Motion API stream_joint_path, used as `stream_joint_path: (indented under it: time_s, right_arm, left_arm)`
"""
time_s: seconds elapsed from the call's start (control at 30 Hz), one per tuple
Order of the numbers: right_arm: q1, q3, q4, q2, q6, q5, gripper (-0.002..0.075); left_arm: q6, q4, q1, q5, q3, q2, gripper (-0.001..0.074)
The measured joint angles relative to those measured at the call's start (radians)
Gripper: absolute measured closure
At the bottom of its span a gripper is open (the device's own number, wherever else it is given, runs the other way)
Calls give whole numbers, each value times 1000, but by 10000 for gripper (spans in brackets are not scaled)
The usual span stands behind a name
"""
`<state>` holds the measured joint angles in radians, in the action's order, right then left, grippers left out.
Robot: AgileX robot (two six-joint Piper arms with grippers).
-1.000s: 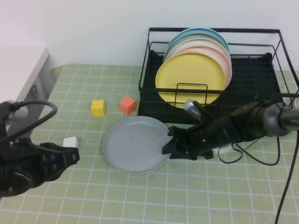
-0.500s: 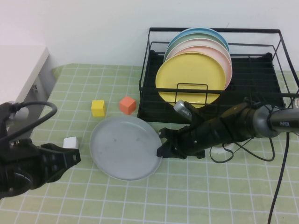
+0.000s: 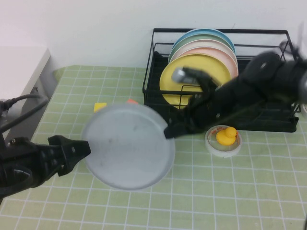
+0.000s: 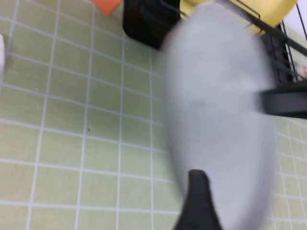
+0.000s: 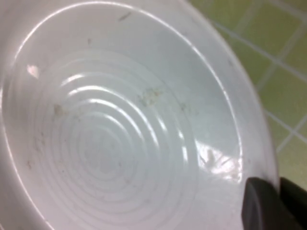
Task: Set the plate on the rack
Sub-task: Hand over the plate
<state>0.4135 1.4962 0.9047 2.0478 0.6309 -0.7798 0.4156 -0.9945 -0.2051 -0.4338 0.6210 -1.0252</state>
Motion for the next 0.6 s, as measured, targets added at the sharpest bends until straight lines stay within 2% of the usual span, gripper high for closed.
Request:
stream_joint_path:
  time_s: [0.1,0.23,0.33,0.5,0.6]
  right_arm:
    - [0,0,-19,-87,2,-35,713]
    - [0,0,-23,-174,12,-73,713]
    - [0,0,-15,-207,53,-98,711]
    - [0,-4,-7,-214,141,-161,702]
    - [0,-6,-5,-214,176,-167,699]
  left_arm:
    - [0,-3,0,32,0,-2,272]
    - [0,-3,0,74,0,-25,307]
    - [5,-15,0,86,0,-47,386]
    - [98,-98,0,88,0,-67,629]
    - [224,-178,0,88,0,-66,696]
